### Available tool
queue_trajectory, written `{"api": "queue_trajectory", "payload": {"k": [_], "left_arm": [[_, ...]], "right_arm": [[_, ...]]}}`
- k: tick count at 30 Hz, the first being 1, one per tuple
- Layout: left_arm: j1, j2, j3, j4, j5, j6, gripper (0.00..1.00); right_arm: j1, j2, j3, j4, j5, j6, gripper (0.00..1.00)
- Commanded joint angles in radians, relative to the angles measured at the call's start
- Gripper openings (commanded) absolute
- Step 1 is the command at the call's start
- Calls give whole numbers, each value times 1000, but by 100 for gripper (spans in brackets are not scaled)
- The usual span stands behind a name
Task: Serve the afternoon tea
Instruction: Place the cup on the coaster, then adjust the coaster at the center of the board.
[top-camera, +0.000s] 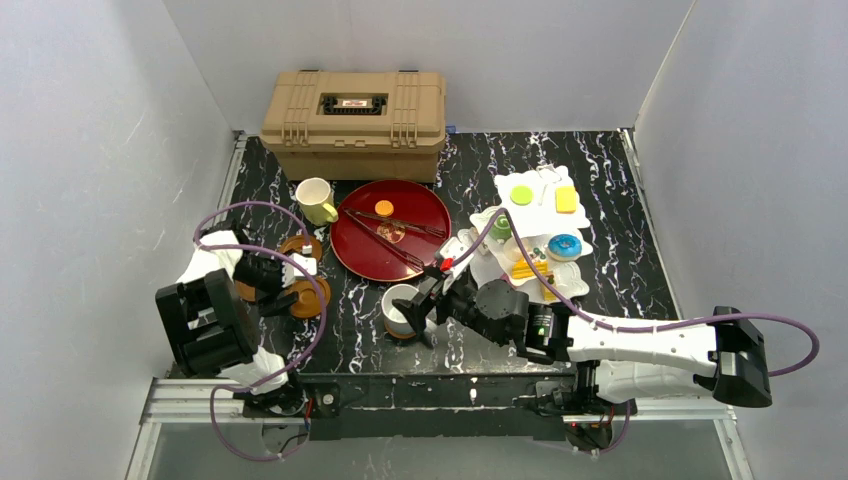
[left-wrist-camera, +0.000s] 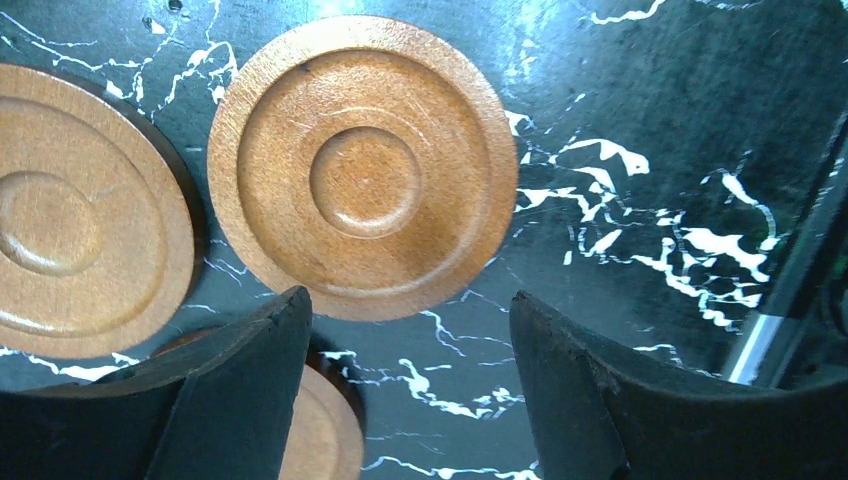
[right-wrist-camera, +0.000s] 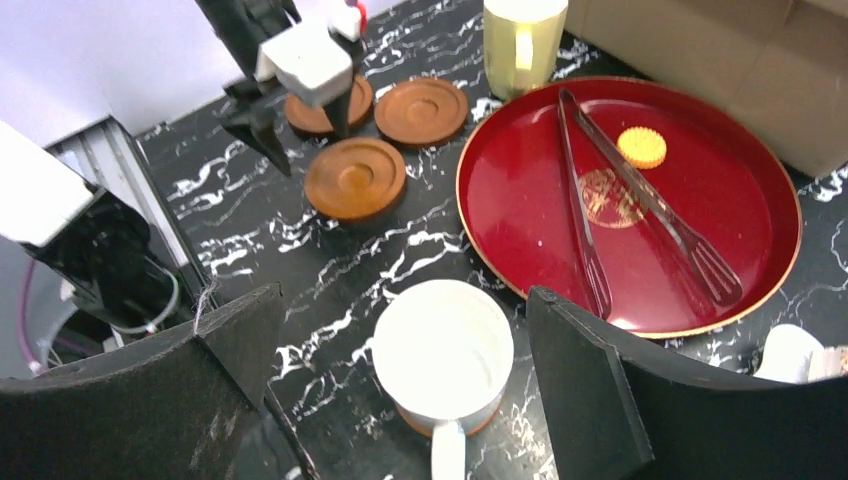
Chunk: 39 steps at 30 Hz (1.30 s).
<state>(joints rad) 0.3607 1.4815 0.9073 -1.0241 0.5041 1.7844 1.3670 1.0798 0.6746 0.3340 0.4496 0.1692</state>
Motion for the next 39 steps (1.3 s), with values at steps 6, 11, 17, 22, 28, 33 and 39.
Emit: {"api": "queue_trajectory", "payload": {"k": [6, 11, 17, 22, 28, 33, 39], "left_arm": [[-7, 74, -28, 24, -105, 246, 66], [-14, 89, -38, 58, -106, 241, 63], [19, 156, 119, 62, -67, 126, 60], [7, 135, 78, 78, -51, 145, 62], [-41, 147, 8, 115, -92, 151, 62], [-87, 200, 14, 153, -134, 96, 62], [-157, 118, -25, 141, -58, 107, 60]], "right_arm": [[-30, 40, 148, -52, -5, -29, 98], [-83, 75, 181, -52, -62, -25, 99], [-95, 86, 178, -45, -88, -8, 98], [-101, 88, 151, -27, -91, 12, 99], [-119, 78, 143, -32, -87, 19, 98], [-131, 60, 139, -38, -79, 26, 98], [-139, 62, 123, -37, -69, 30, 98]]}}
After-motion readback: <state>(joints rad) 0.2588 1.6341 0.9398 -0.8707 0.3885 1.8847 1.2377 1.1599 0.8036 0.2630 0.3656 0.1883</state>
